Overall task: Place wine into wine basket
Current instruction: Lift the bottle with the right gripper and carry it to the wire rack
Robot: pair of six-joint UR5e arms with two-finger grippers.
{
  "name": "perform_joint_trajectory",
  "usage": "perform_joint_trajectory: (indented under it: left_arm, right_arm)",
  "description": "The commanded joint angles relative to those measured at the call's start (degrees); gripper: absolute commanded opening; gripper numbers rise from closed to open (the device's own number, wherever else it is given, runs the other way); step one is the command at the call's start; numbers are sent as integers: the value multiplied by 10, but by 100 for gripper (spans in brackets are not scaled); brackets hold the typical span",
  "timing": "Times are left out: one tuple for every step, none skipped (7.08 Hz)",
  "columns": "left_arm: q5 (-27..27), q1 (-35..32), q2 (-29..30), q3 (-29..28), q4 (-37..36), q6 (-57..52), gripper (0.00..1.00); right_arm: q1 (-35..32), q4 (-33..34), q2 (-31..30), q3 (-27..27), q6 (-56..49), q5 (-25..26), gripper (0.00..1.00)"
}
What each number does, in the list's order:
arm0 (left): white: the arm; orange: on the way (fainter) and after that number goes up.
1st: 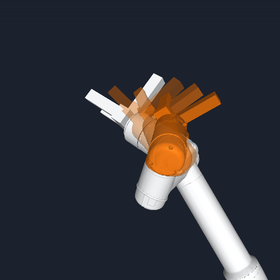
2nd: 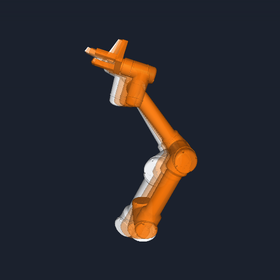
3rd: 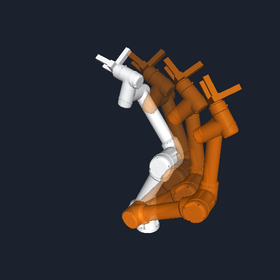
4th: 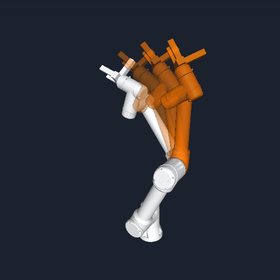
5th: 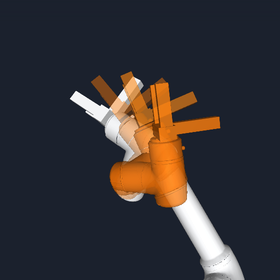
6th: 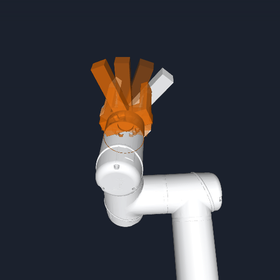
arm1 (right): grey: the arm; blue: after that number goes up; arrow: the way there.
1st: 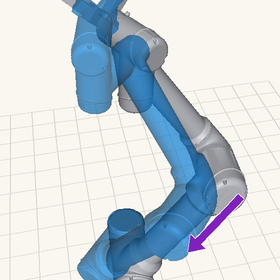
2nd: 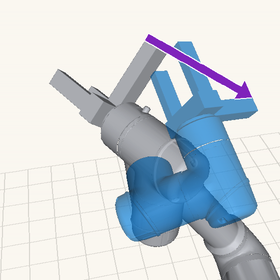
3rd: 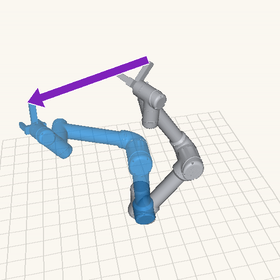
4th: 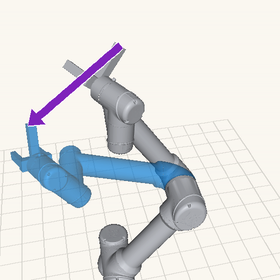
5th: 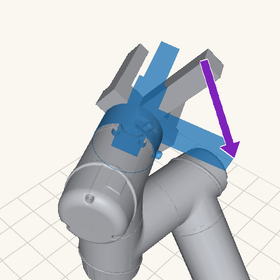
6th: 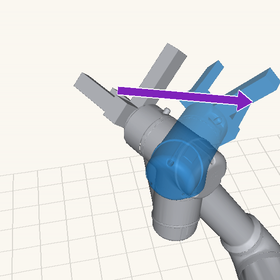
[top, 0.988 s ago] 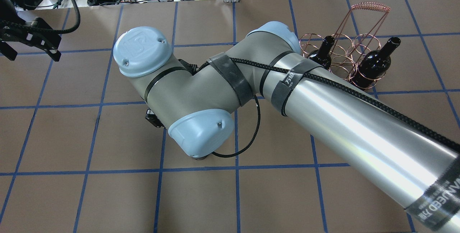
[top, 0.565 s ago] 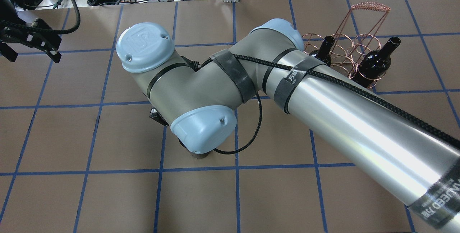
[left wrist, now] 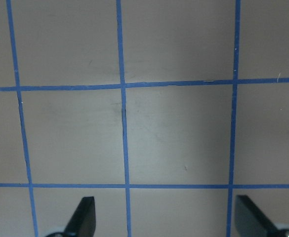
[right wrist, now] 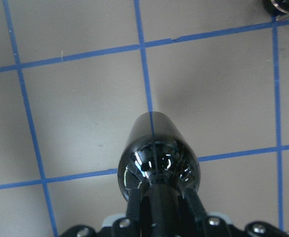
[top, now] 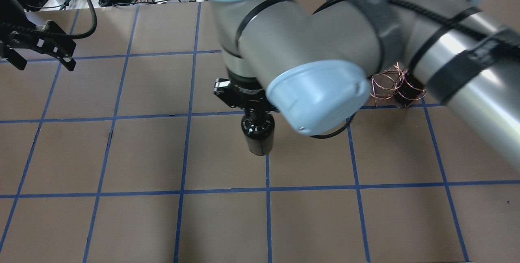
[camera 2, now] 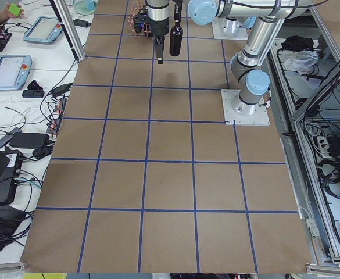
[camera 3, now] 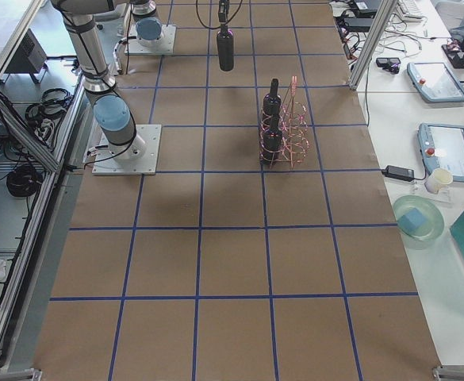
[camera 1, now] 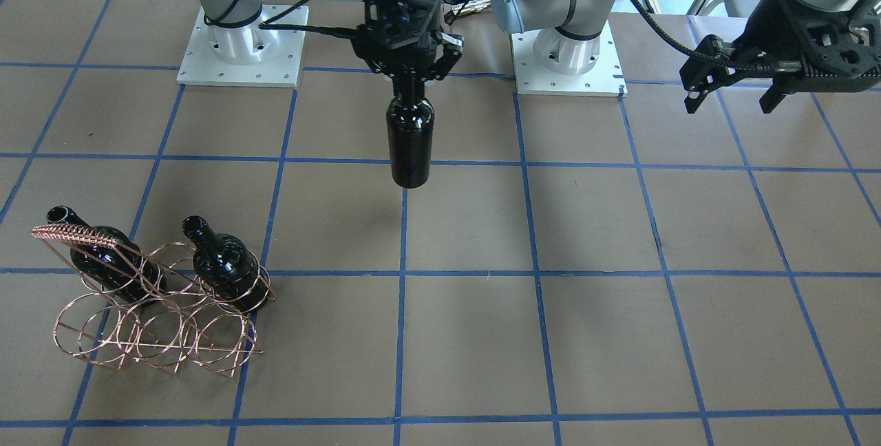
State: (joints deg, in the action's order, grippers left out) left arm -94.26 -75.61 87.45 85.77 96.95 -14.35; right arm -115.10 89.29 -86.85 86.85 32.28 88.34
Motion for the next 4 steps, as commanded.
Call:
perform_joint_trajectory:
  left_arm:
    - [30, -46, -3, 1, -1, 81, 100]
    - [39, -72, -6, 1, -1, 96, 100]
    - [42, -84, -6, 1, -1, 100, 100]
    - [41, -85, -6, 1, -2, 100, 100]
  right_arm:
    - [107, -97, -56, 1, -168, 7, 4]
    - [164, -118, -73, 2, -270, 33, 4]
    - [226, -126, -79, 2, -361, 48, 3]
    - [278, -122, -82, 1, -442, 49, 3]
